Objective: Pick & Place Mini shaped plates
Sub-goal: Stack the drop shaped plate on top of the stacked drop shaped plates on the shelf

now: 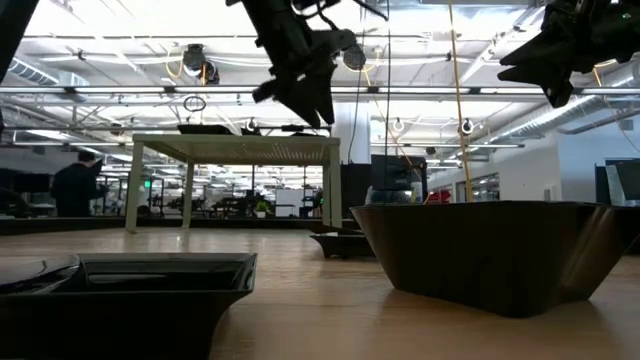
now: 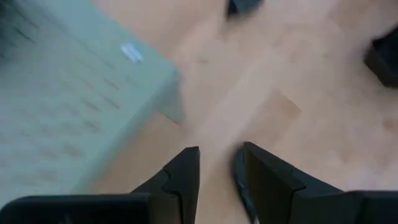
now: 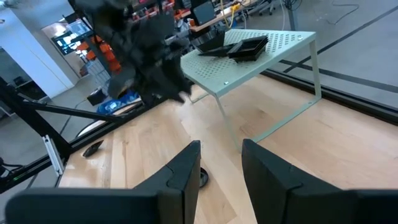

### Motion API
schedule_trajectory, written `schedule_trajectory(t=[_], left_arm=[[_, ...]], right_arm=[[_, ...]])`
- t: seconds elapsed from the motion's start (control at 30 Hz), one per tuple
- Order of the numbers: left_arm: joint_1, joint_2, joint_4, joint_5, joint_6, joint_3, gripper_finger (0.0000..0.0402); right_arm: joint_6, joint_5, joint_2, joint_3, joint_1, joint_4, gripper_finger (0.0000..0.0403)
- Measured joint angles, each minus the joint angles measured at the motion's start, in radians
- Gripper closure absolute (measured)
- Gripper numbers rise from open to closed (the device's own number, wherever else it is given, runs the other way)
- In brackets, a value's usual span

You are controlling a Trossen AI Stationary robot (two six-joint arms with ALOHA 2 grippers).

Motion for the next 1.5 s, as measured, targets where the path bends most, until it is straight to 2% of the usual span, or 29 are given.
schedule_trajectory(t=[0.13,0.43,0.63,1.33,1.5], left_arm=[[-0.024,0.012,-0.001,0.064,-0.069,-0.001,0.0277],[-0.07,0.05,0.054,0.097,-0.16,-0.069,0.0277],[-0.087,0.132,0.083,0.104,-0.182,-0.072,0.0277],[-0.072,0.286,0.094,0.061,-0.211,-0.073,0.0277],[-0.075,0.291,0.116,0.054,-0.151,-0.073,0.0278]], right_arm=[[0.0,0.0,0.0,0.0,0.0,0.0,0.0298],[0.0,0.0,0.0,0.0,0.0,0.0,0.0298],[0.0,0.0,0.0,0.0,0.0,0.0,0.0298],[0.0,0.0,0.0,0.0,0.0,0.0,0.0298],[0.0,0.0,0.0,0.0,0.0,0.0,0.0298]])
